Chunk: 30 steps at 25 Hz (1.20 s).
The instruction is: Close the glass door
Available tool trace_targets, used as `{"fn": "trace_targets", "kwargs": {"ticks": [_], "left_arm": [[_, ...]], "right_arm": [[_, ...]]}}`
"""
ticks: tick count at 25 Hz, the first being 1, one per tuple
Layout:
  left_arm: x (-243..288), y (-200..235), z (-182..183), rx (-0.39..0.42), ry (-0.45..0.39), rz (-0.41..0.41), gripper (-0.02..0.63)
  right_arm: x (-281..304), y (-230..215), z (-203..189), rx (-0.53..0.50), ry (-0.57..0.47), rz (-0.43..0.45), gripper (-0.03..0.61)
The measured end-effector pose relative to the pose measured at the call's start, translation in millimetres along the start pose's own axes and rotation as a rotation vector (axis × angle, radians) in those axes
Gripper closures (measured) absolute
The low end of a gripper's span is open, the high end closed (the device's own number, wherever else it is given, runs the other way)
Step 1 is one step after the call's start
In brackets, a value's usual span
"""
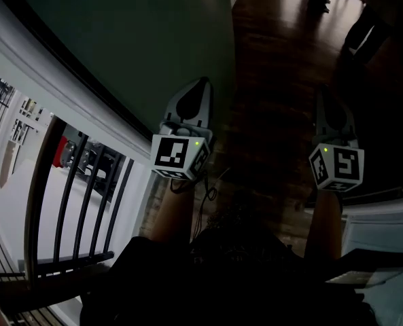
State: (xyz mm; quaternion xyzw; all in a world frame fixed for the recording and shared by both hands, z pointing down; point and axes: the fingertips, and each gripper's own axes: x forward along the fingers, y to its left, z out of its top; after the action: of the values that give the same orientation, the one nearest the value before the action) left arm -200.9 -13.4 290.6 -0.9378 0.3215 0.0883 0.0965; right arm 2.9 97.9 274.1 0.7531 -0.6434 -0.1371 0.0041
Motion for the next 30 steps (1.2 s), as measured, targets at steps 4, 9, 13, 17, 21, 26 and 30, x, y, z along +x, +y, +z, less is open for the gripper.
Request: {"fn": "trace_targets", "kwargs": {"ticks": [4, 9, 13, 17, 21, 26, 30], "left_arm": [[50.9, 19.3, -16.3, 0.005, -0.009, -0.007, 0.612], [114.3, 41.8, -20.8, 0.015, -0.015, -0.016, 0.612], [147.2, 65.8, -20.0, 0.021, -0.014, -0.014, 0.612], [175.2, 77.2, -30.9, 0.022, 0.001, -0.011, 0.612], [199.3, 85.1, -39.2, 0.028, 0.017, -0.001, 0.612], [251.2, 89.9, -53.4, 0.027, 0.038, 0.036, 0.612], [274.5, 99.0, -59.4, 0.014, 0.032, 0.091, 0.612]], "right_arm": [[50.1, -9.6, -14.6, -0.011, 0.009, 0.011, 0.584], [111.3, -33.6, -20.9, -0.006, -0.001, 0.001, 0.584], [152.0, -40.1, -21.0, 0.002, -0.011, -0.003, 0.584], [184.7, -47.8, -35.2, 0.015, -0.005, 0.009, 0.584], [216.6, -59.0, -48.4, 0.026, 0.005, 0.027, 0.584], [275.2, -84.2, -68.9, 0.034, 0.001, 0.094, 0.584], [311.8, -88.9, -81.1, 0.032, -0.006, 0.154, 0.584]]}}
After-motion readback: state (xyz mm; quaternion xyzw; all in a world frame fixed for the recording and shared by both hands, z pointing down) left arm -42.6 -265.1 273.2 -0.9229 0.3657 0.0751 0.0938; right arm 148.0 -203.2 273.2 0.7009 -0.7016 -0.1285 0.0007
